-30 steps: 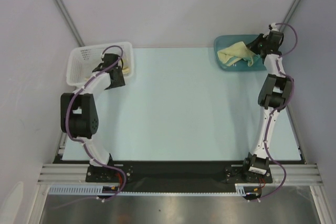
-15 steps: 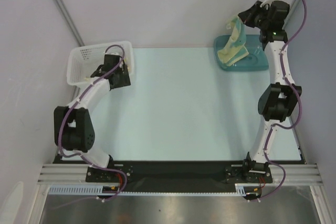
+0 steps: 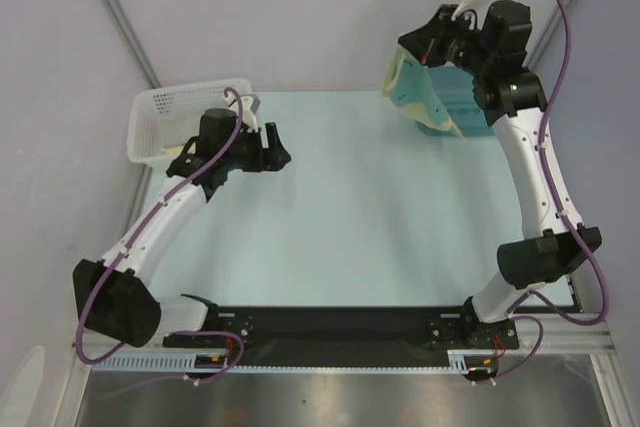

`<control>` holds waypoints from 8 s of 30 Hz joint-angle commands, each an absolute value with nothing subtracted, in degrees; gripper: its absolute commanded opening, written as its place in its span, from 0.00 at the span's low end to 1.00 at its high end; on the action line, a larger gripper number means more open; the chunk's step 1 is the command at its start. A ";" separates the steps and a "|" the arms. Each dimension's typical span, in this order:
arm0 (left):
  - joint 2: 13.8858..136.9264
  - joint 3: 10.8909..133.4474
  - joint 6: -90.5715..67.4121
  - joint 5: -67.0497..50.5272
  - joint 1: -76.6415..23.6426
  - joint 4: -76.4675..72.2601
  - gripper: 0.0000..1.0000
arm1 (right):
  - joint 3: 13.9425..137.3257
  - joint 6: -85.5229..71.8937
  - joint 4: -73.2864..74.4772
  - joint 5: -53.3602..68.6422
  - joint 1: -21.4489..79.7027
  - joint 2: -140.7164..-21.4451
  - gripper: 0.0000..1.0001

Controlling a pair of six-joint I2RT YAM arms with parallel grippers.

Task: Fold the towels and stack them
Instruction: Move the towel to the center of the board, then flatten out the crumpled towel

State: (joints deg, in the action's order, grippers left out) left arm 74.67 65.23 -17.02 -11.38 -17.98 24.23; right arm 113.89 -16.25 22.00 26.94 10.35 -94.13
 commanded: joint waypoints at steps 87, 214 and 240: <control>99.69 68.12 -24.88 -25.67 -42.36 6.84 0.36 | 54.58 -23.55 22.94 11.87 17.83 -73.63 0.49; 67.77 92.71 -3.70 11.70 -54.84 46.75 0.00 | 85.69 -1.85 24.69 27.68 20.13 -63.12 0.00; 82.34 93.43 7.46 3.16 -41.23 38.95 0.00 | 68.92 -10.01 2.31 29.59 14.25 -70.88 0.00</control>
